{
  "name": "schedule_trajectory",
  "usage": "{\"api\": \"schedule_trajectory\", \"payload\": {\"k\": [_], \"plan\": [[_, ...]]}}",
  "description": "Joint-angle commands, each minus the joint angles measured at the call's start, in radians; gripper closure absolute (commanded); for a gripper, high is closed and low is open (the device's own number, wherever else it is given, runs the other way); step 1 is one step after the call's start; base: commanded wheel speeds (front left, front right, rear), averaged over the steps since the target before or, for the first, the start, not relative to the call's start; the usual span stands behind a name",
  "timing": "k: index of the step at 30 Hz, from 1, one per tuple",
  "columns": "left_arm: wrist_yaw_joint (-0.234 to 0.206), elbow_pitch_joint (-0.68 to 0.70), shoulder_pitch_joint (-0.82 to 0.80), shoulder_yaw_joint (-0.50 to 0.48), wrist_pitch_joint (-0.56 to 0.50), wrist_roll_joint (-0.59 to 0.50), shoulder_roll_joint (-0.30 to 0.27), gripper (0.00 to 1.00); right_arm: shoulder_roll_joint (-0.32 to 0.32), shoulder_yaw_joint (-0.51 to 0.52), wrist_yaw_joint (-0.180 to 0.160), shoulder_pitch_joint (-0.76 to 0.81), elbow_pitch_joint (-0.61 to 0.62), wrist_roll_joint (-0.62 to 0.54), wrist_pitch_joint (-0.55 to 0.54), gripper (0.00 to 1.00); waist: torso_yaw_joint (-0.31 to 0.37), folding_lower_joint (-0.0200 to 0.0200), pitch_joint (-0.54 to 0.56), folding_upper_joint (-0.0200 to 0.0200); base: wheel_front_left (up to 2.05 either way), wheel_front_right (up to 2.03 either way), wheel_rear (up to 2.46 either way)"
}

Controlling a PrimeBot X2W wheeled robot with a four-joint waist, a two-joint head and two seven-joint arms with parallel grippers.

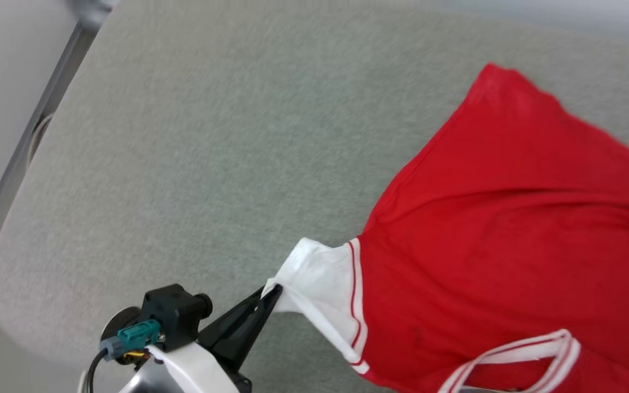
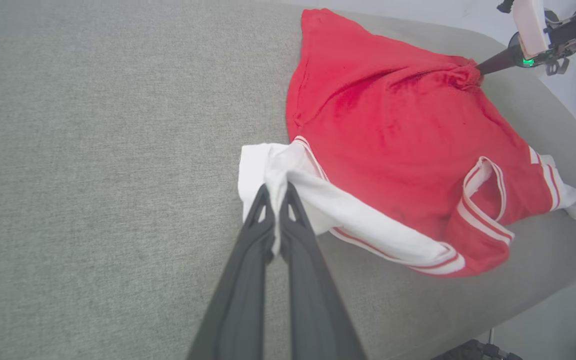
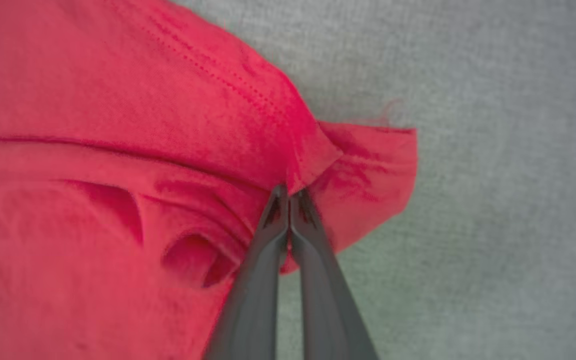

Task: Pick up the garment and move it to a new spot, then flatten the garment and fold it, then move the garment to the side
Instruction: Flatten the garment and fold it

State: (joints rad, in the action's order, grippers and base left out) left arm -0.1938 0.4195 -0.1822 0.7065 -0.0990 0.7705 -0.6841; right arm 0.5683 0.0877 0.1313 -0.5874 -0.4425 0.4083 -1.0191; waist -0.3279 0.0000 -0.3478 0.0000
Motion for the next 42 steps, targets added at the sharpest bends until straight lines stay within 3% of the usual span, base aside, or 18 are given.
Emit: {"api": "schedule_trajectory", "payload": {"k": [1,10,18,20,24,31,32,33,34,42], "plan": [[-0.009,-0.010,0.014,-0.003,0.008,-0.012,-0.014,1.00,-0.018,0.007,-0.001,0.061,0.003,0.024,0.004,1.00,0.074,0.0000,0.079,0.0000,0.00,0.00,0.00],[-0.057,-0.054,0.080,-0.034,0.071,0.033,0.024,1.00,-0.059,0.077,-0.001,0.346,0.163,0.119,0.052,1.00,0.190,0.0000,0.210,0.0000,0.00,0.00,0.00],[-0.065,-0.098,0.104,-0.055,0.114,0.061,0.053,1.00,-0.121,0.152,-0.001,0.556,0.347,0.153,0.037,1.00,0.242,0.0000,0.241,0.0000,0.00,0.00,0.00],[-0.062,-0.120,0.112,-0.066,0.133,0.077,0.063,1.00,-0.166,0.177,-0.001,0.628,0.401,0.149,0.037,1.00,0.255,0.0000,0.249,0.0000,0.00,0.00,0.00],[-0.060,-0.152,0.113,-0.093,0.164,0.100,0.079,1.00,-0.230,0.186,-0.001,0.707,0.425,0.134,0.054,1.00,0.265,0.0000,0.255,0.0000,0.00,0.00,0.00],[-0.051,-0.180,0.115,-0.100,0.182,0.111,0.085,1.00,-0.256,0.141,-0.001,0.744,0.390,0.127,0.135,1.00,0.273,0.0000,0.261,0.0000,0.00,0.00,0.00],[-0.048,-0.181,0.114,-0.099,0.182,0.111,0.086,1.00,-0.250,0.136,-0.001,0.736,0.388,0.129,0.148,0.80,0.273,0.0000,0.261,0.0000,0.00,0.00,0.00],[-0.047,-0.182,0.111,-0.097,0.181,0.110,0.086,1.00,-0.240,0.127,-0.001,0.728,0.388,0.134,0.159,0.21,0.273,0.0000,0.262,0.0000,0.00,0.00,0.00],[-0.046,-0.183,0.109,-0.096,0.180,0.109,0.085,1.00,-0.231,0.119,-0.001,0.719,0.389,0.138,0.169,0.00,0.273,0.0000,0.261,0.0000,0.00,0.00,0.00],[-0.046,-0.162,0.094,-0.085,0.171,0.094,0.077,1.00,-0.121,0.067,-0.001,0.635,0.466,0.208,0.166,0.00,0.250,0.0000,0.257,0.0000,0.00,0.00,0.00]]}}
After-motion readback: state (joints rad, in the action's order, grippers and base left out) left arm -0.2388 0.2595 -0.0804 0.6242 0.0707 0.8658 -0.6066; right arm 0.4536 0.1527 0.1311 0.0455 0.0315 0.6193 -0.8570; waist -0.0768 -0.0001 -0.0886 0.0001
